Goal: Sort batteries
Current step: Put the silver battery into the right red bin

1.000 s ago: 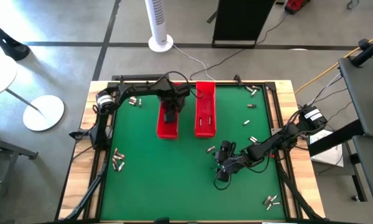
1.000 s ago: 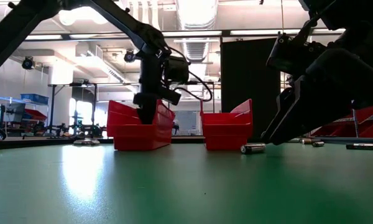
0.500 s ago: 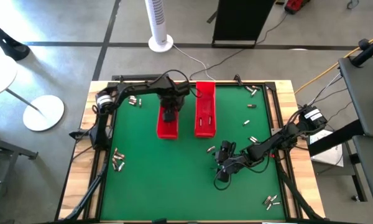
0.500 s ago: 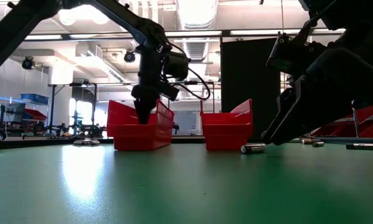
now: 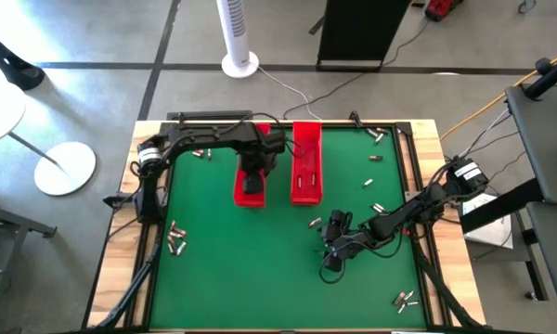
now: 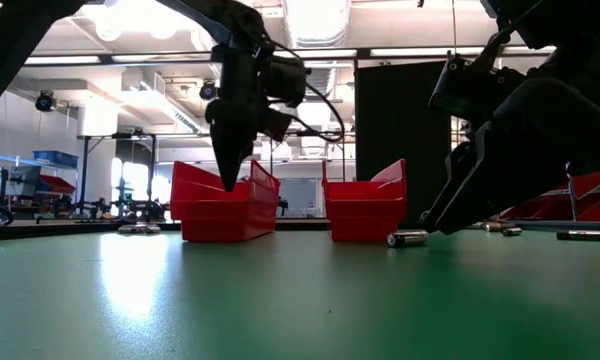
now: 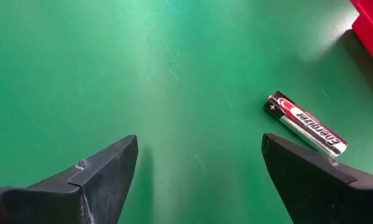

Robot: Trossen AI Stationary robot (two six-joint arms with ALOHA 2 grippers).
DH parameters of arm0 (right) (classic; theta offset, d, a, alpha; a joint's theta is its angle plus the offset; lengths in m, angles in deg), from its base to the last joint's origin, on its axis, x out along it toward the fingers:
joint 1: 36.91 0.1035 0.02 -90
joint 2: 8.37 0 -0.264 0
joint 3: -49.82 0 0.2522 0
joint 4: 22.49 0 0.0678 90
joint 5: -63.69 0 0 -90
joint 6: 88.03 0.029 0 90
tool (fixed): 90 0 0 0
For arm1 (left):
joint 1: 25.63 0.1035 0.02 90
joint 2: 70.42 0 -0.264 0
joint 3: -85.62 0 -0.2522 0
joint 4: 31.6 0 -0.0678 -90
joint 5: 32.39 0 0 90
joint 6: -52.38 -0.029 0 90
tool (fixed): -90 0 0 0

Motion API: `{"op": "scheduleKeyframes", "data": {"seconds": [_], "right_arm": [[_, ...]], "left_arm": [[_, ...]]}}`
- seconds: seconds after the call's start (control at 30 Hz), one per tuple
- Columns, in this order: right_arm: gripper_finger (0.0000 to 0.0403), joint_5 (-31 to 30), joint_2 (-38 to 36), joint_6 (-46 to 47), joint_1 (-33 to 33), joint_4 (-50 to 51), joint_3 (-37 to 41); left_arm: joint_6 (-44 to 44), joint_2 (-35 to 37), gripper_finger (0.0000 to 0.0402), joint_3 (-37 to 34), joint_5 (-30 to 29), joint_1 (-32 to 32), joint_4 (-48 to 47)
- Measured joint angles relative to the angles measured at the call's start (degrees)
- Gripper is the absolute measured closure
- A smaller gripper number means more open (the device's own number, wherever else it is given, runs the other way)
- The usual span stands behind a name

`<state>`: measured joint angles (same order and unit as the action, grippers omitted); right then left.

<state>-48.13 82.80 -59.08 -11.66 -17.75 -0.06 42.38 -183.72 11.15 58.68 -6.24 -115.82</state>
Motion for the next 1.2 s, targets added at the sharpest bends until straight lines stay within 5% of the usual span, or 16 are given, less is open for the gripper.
{"op": "scheduleKeyframes", "data": {"seconds": [0.27,0.87,1.2], "right_arm": [[0.0067,0.0,0.0,0.0,0.0,0.0,0.0],[0.0063,1.2,-0.1,0.5,0.0,0.1,0.0],[0.0083,2.3,-7.6,-1.1,0.0,9.3,0.0]], "left_arm": [[0.1,0.1,0.0252,0.0,4.3,-3.8,1.6],[0.0,0.3,0.0252,0.0,4.1,-3.4,6.1],[-0.9,0.3,0.0252,0.0,4.0,-3.4,7.6]]}}
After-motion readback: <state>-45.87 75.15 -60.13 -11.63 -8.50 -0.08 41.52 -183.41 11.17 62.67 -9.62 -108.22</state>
